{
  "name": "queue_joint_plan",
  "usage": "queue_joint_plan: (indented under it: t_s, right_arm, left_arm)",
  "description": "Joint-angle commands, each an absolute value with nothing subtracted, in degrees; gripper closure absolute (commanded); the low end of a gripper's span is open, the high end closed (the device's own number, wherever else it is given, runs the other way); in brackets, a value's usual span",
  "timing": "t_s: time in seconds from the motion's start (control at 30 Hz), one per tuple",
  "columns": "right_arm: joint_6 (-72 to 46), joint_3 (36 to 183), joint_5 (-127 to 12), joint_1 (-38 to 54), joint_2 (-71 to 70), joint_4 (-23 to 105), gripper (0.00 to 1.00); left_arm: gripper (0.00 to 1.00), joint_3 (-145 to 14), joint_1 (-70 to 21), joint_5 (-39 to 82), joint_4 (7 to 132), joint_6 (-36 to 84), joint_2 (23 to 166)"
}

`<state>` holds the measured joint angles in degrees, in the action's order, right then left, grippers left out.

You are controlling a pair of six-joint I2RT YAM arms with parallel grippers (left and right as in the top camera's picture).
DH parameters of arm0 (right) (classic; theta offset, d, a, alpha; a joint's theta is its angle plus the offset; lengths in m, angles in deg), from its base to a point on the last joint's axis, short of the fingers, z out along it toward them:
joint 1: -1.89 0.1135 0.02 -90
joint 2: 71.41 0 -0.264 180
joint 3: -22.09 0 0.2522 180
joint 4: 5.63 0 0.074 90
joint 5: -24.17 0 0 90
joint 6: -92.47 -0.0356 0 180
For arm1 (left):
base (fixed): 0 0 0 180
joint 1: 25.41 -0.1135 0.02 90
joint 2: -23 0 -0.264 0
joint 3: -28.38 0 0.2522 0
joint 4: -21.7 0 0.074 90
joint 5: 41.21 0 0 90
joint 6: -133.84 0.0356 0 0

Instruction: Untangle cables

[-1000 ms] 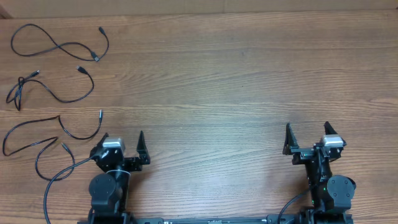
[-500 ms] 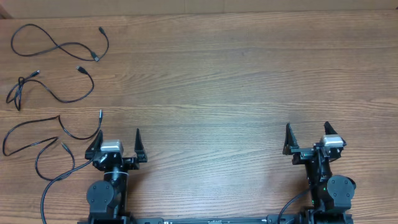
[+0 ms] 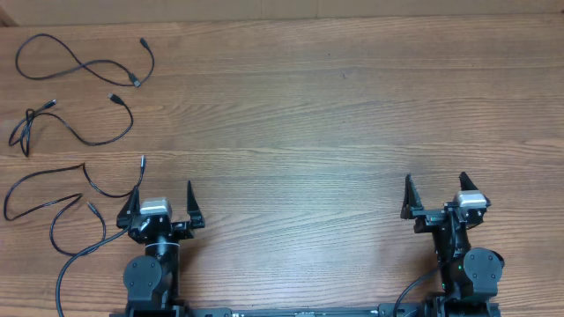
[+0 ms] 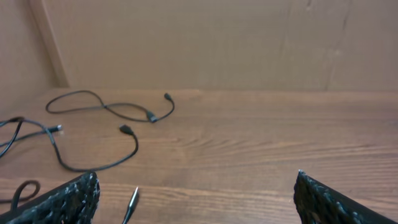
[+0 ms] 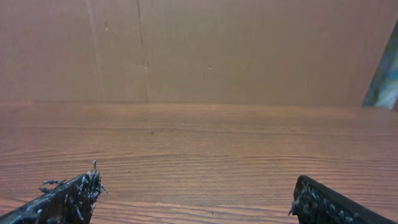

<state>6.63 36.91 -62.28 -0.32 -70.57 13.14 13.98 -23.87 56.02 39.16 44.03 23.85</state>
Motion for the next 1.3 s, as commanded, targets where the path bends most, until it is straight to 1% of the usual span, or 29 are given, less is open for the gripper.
queue_joint_plan:
  t_s: [0.0, 0.57, 1.27]
  right_arm:
    - [6.8, 36.3, -62.8, -0.4, -71.2, 12.8, 0.0]
    - [6.8, 36.3, -62.8, -0.4, -71.2, 12.8, 0.0]
    - [6.8, 36.3, -62.8, -0.4, -71.2, 12.8, 0.0]
  left_arm:
    - [0.0, 14.3, -23.5, 57.5, 39.2, 44.5, 23.2]
    - [0.0, 14.3, -23.5, 55.3, 39.5, 43.0, 23.2]
    - [0.0, 14.3, -23.5, 55.6, 39.4, 40.9, 23.2]
